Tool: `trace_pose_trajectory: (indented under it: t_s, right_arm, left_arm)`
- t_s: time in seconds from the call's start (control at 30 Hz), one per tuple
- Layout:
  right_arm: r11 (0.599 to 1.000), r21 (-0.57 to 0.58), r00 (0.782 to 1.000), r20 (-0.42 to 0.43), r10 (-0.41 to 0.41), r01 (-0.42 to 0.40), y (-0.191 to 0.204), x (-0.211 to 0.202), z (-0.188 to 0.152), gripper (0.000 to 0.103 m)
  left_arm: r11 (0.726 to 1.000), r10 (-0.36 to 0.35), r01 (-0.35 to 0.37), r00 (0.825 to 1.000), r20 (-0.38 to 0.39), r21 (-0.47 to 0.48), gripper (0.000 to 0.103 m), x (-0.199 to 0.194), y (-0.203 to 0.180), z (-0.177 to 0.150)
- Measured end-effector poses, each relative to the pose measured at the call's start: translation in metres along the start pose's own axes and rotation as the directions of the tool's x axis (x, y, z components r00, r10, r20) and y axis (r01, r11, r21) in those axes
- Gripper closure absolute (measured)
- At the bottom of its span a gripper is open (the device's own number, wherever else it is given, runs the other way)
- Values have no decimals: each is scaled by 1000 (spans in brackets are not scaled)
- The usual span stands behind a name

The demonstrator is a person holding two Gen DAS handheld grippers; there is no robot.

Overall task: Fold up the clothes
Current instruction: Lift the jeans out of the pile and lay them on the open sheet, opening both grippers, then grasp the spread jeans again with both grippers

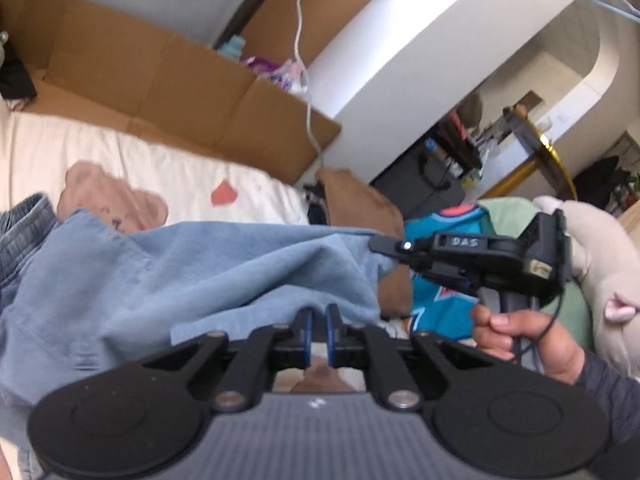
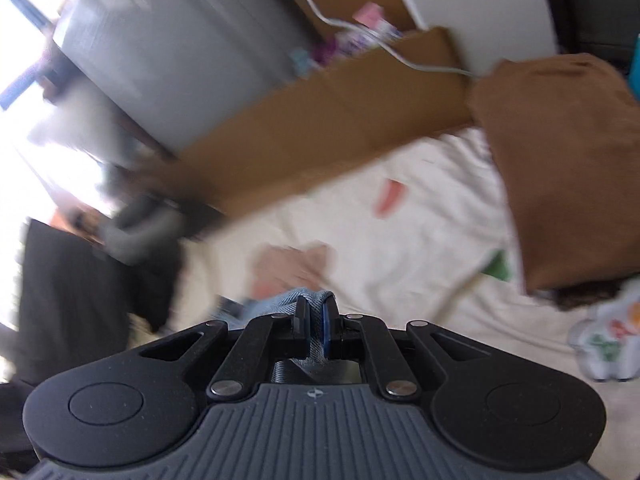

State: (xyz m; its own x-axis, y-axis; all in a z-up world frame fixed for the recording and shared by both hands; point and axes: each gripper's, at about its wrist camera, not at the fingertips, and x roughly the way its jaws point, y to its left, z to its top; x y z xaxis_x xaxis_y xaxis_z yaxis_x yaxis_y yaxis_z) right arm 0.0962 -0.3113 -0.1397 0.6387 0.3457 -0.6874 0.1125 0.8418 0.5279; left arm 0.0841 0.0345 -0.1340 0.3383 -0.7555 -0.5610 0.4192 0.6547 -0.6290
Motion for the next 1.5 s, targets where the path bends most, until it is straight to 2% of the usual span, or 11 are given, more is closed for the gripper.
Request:
trace_pose_trajectory:
  t_s: [0.1, 0.17, 0.23, 0.33, 0.47, 0.77, 0.9, 1.07, 1.27, 1.43, 1.5]
  right_arm:
    - [992, -3, 991, -55, -125, 125, -15, 16, -11, 94]
    - [975, -32, 974, -48, -221, 220, -17, 20, -16, 88]
    - [970, -45, 970, -49, -240, 238, -19, 23, -20, 87]
    - [969, -81, 969, -64, -239, 233, -12, 26, -25, 78]
    - [974, -113, 976, -72, -203, 195, 4, 32, -32, 60]
    - [967, -246, 979, -174, -108, 64, 64, 78, -73, 57]
    - [937, -349, 969, -236, -67, -20, 101, 107, -92, 52]
    - [894, -430, 950, -312, -20, -122, 140, 132, -125, 49]
    - [870, -447, 917, -399, 16, -209, 163, 140, -157, 49]
    - [864, -443, 892, -452, 14, -238, 167, 148, -177, 49]
    - [864, -443, 889, -458, 12, -240, 165, 158, -188, 44]
  left_arm:
    - [999, 6, -5, 1000, 16, -32, 85, -12, 14, -5]
    - [998, 44, -42, 998, 32, -56, 77, -21, 26, -8]
    - [991, 105, -101, 994, 37, -90, 75, -29, 44, -13]
    - [969, 211, -204, 977, 40, -137, 72, -44, 73, -24]
    - [922, 349, -336, 936, 36, -190, 65, -63, 109, -38]
    - [803, 564, -545, 826, 15, -241, 45, -99, 172, -56]
    - [739, 641, -622, 768, -15, -258, 42, -107, 202, -64]
    - [688, 694, -678, 719, -37, -261, 40, -111, 239, -74]
    - [658, 710, -696, 700, -69, -288, 40, -109, 275, -82]
    - [656, 699, -679, 711, -72, -330, 40, -108, 293, -86]
    - [662, 691, -663, 721, -60, -348, 43, -107, 298, -87]
